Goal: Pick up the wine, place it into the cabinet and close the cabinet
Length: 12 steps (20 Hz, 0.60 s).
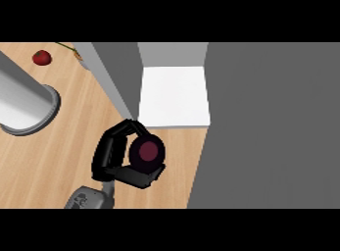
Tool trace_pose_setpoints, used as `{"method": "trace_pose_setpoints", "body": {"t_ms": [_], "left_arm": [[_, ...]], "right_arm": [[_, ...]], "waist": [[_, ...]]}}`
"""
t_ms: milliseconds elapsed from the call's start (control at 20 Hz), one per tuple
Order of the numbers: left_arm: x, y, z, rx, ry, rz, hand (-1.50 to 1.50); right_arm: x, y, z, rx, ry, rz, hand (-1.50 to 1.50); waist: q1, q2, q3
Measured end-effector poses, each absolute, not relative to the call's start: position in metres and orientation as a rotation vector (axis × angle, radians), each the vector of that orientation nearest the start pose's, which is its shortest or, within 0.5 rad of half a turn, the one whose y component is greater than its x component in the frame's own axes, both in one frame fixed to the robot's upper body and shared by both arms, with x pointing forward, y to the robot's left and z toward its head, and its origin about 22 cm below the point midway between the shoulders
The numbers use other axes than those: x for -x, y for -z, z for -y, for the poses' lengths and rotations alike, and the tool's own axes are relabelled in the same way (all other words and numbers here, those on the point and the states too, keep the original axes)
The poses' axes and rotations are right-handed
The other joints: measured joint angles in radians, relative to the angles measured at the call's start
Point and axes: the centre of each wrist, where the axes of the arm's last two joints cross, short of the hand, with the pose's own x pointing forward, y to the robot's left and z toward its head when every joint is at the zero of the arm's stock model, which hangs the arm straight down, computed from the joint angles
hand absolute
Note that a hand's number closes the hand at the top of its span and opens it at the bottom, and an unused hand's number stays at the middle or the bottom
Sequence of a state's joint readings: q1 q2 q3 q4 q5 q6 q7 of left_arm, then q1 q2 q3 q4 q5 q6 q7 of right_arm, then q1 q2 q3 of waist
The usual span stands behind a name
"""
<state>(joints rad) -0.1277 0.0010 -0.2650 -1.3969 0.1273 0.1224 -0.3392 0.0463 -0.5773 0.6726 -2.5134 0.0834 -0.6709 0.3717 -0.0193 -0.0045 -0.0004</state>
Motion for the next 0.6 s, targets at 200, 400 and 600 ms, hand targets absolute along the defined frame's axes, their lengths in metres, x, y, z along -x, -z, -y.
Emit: {"method": "trace_pose_setpoints", "body": {"t_ms": [200, 400, 600], "left_arm": [[-0.274, 0.015, -0.146, 0.195, 0.079, 1.825, 1.50], [-0.295, 0.006, -0.142, 0.165, 0.096, 1.823, 1.50], [-0.310, 0.004, -0.132, 0.159, 0.119, 1.813, 1.50]], "right_arm": [[-0.108, -0.171, 0.176, -0.087, -0.167, 1.907, -1.50], [-0.106, -0.170, 0.176, -0.091, -0.167, 1.907, -1.50], [-0.108, -0.170, 0.179, -0.075, -0.175, 1.917, -1.50]], "waist": [[0.000, 0.001, 0.000], [-0.004, 0.002, 0.000], [-0.005, 0.003, 0.000]]}}
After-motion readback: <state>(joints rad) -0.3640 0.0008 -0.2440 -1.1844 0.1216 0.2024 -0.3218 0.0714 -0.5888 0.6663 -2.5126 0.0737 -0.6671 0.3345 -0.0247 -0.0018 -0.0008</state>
